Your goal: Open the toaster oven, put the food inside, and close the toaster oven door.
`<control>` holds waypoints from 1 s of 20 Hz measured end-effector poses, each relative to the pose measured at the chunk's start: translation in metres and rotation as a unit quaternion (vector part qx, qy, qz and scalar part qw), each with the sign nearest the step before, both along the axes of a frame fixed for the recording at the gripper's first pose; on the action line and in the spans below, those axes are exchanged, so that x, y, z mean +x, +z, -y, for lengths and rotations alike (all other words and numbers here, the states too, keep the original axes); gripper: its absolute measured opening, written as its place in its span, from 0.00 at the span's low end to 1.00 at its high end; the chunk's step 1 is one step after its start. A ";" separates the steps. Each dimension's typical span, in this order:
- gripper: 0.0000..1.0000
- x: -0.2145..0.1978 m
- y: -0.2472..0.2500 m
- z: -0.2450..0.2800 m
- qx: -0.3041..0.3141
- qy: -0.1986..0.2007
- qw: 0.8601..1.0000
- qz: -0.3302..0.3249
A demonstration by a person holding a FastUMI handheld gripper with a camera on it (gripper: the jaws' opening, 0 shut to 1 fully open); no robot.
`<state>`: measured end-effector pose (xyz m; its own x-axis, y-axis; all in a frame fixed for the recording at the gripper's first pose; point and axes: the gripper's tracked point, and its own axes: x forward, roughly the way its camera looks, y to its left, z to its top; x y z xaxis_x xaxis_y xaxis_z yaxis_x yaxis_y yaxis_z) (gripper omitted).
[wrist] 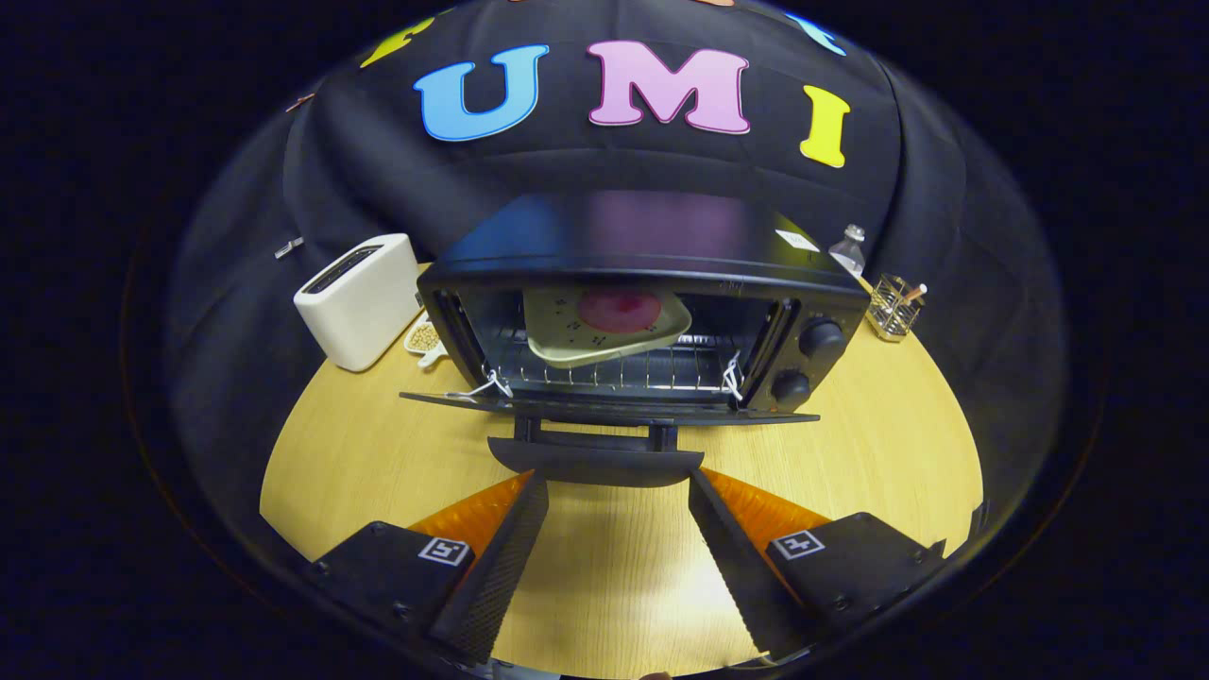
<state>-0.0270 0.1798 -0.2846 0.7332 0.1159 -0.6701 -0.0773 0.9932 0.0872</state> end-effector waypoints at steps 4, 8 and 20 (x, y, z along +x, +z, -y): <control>0.99 0.019 0.019 0.000 0.002 0.004 1.000 0.019; 0.99 0.035 0.029 0.002 -0.013 0.009 0.999 0.037; 0.99 0.027 0.124 0.026 0.023 -0.009 0.989 0.145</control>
<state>-0.0004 0.1533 -0.1610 0.8962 0.1265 -0.4253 -0.0880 0.9901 0.1091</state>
